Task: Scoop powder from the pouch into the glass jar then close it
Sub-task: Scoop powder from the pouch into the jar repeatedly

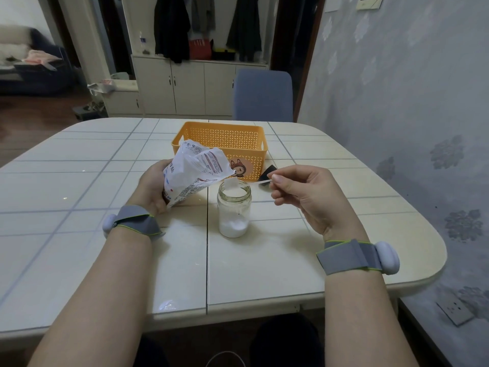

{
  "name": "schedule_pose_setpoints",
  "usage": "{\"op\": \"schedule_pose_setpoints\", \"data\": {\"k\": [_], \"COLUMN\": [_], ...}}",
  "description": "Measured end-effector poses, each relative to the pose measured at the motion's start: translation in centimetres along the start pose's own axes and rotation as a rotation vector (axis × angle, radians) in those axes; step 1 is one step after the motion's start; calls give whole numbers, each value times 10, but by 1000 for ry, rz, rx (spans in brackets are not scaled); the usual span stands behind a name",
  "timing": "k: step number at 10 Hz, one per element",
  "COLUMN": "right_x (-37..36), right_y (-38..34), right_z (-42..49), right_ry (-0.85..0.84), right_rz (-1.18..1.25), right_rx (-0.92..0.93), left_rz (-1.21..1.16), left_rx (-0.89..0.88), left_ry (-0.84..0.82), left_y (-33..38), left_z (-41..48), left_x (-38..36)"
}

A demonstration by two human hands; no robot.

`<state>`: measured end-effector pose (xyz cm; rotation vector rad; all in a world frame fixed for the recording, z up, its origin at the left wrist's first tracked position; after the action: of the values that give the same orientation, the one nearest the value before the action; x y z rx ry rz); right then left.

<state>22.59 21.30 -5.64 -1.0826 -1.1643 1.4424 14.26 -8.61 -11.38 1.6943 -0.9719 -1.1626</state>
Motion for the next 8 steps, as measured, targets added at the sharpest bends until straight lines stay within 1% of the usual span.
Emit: {"op": "schedule_pose_setpoints", "data": {"k": [1, 2, 3, 4, 5, 6, 7, 8], "right_x": [0, -5, -22, -46, -72, -97, -114, -121], "right_y": [-6, -18, -27, -28, -25, -22, -20, -19], "right_z": [0, 6, 18, 33, 50, 60, 64, 66], "right_ry": [52, 110, 101, 35, -16, -22, -50, -111], "right_rz": [35, 66, -25, -186, -485, -820, -989, -1094], "right_rx": [14, 44, 89, 109, 185, 327, 349, 304], "left_rz": [-6, 51, 40, 17, 29, 62, 65, 72], "left_rx": [8, 24, 53, 26, -5, -48, -84, -73], "left_ry": [-44, -133, -178, -174, -160, -174, -158, -170], "left_y": [2, 1, 2, 4, 4, 3, 4, 6], "left_z": [-5, 0, -1, -3, -3, -9, -11, -15], "left_x": [-1, -4, -9, -7, -5, -10, -8, -8]}}
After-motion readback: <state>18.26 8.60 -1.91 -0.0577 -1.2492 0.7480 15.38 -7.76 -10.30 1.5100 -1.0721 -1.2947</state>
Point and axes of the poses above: each hand's wrist, its own z-axis towards the middle knuckle, its own x-axis out of the back of the hand, y = z × x, the point moved 1 cm from there along z, towards the middle knuckle, and after that the axes turned 4 degrees about -y, right-handed, at the moved point
